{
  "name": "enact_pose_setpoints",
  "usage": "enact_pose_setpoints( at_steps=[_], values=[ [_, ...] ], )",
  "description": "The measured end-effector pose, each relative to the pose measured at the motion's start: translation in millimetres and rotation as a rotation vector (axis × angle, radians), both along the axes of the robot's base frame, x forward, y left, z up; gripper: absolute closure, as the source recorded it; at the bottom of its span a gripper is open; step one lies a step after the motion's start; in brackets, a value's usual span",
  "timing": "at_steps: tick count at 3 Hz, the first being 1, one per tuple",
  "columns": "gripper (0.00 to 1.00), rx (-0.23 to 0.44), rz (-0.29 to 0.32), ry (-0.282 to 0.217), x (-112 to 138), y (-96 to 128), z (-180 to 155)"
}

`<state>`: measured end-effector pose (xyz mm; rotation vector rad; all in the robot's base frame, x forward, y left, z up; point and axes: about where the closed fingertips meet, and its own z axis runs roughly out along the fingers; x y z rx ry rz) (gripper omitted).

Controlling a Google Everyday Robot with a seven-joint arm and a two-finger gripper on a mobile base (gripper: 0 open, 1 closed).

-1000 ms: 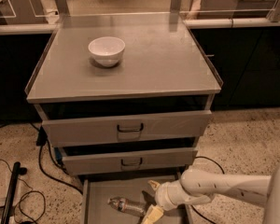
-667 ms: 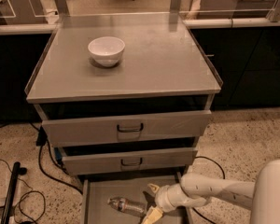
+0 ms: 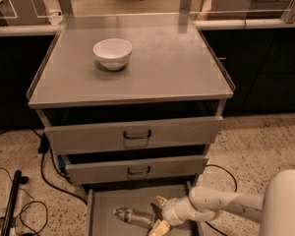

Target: Pick water bottle from bottom drawer and place on counter

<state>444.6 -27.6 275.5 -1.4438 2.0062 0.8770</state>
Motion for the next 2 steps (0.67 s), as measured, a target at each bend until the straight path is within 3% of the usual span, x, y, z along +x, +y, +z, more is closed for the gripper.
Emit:
enact_pose_setpoints(
  at_steps=[2],
  values=[
    [0.00, -0.002, -0.077, -0.074, 12.4, 9.0, -48.9]
  ],
)
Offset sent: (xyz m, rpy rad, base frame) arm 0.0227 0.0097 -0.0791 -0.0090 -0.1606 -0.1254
